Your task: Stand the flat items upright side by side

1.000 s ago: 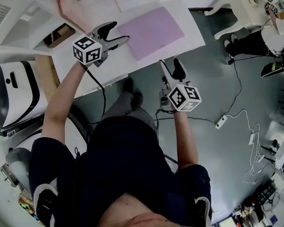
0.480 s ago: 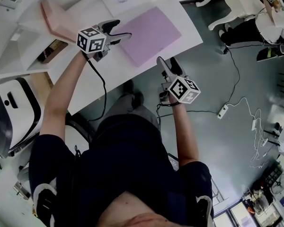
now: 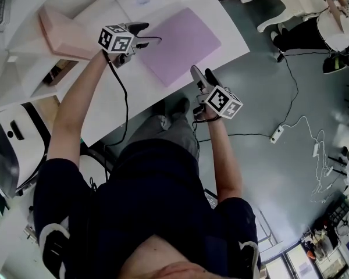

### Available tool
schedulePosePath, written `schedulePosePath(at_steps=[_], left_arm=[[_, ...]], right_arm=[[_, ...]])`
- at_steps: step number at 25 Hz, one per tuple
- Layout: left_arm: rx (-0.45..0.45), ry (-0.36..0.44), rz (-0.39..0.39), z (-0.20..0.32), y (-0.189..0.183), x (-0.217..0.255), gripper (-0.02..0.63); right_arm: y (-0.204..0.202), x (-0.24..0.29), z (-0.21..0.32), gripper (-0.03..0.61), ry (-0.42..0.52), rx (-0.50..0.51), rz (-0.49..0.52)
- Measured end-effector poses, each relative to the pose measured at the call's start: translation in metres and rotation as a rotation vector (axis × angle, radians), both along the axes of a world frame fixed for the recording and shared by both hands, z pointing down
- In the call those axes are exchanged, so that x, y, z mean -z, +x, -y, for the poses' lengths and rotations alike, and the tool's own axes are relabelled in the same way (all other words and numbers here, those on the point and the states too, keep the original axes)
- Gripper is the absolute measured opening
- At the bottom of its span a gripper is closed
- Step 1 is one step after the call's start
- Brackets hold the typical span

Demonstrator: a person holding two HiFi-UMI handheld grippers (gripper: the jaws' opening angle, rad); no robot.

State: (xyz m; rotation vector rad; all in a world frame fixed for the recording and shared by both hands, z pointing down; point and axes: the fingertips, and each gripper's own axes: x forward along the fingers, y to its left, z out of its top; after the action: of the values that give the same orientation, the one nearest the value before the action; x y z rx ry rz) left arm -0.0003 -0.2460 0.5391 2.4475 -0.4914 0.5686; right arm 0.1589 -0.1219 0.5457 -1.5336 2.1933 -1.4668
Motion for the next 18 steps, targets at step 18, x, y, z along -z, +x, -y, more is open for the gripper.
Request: schedulePosePath(at_steps=[18], left_arm=[[-0.088,-0.219,0.148,0.050,0.019,-0.090,0.422]], right_arm=[[0.005,-0.082,0.036,0.354,-0.173,0.031,0.206]])
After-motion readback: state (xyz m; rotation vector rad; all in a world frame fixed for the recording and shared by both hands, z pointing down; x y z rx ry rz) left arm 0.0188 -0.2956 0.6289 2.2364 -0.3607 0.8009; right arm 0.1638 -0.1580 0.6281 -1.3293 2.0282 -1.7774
